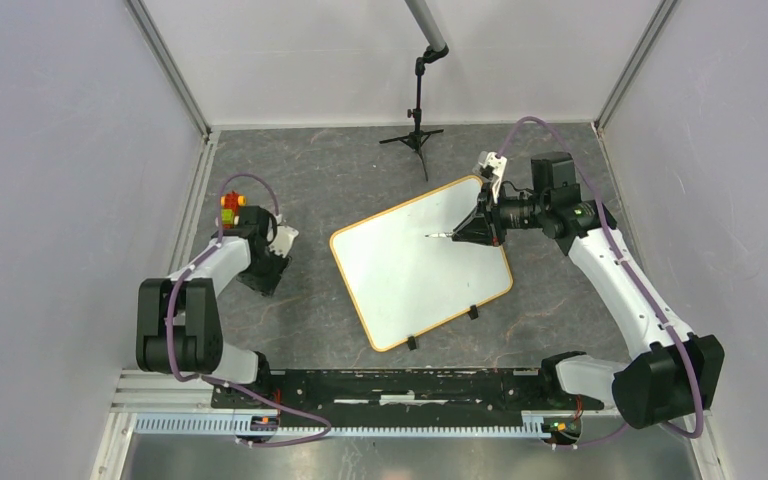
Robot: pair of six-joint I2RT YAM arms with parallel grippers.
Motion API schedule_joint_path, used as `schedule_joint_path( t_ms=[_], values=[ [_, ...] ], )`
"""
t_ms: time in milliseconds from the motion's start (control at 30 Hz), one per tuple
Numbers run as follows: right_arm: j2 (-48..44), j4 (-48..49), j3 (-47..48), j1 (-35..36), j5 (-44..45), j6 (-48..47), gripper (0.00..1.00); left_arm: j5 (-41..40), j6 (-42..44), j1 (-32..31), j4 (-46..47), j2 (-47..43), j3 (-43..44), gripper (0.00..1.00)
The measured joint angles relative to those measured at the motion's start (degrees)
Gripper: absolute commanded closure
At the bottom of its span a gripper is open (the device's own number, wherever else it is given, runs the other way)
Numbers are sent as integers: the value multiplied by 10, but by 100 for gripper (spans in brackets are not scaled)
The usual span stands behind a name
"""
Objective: Write a sentence on the whiteboard
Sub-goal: Place the pen cap at the center of the board, then hold the whiteboard at the center of the board.
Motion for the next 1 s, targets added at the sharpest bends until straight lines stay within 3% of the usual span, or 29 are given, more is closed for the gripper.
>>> schedule_joint_path(
  t_ms=[300, 533, 567, 767, 1000],
  values=[
    [1, -6, 4, 23, 22, -16, 100, 42, -10, -3, -48, -31, 14, 16],
    [8, -8, 27, 67, 73, -36, 100, 112, -16, -3, -120, -89, 126, 7],
    [10, -7, 30, 71, 78, -38, 100, 122, -16, -3, -126, -94, 141, 1],
    [23, -3, 52, 102, 109, -49, 100, 238, -62, -2, -166, -132, 231, 0],
    [31, 16, 55, 136, 121, -51, 100, 406, -144, 13, -156, -173, 249, 0]
  ],
)
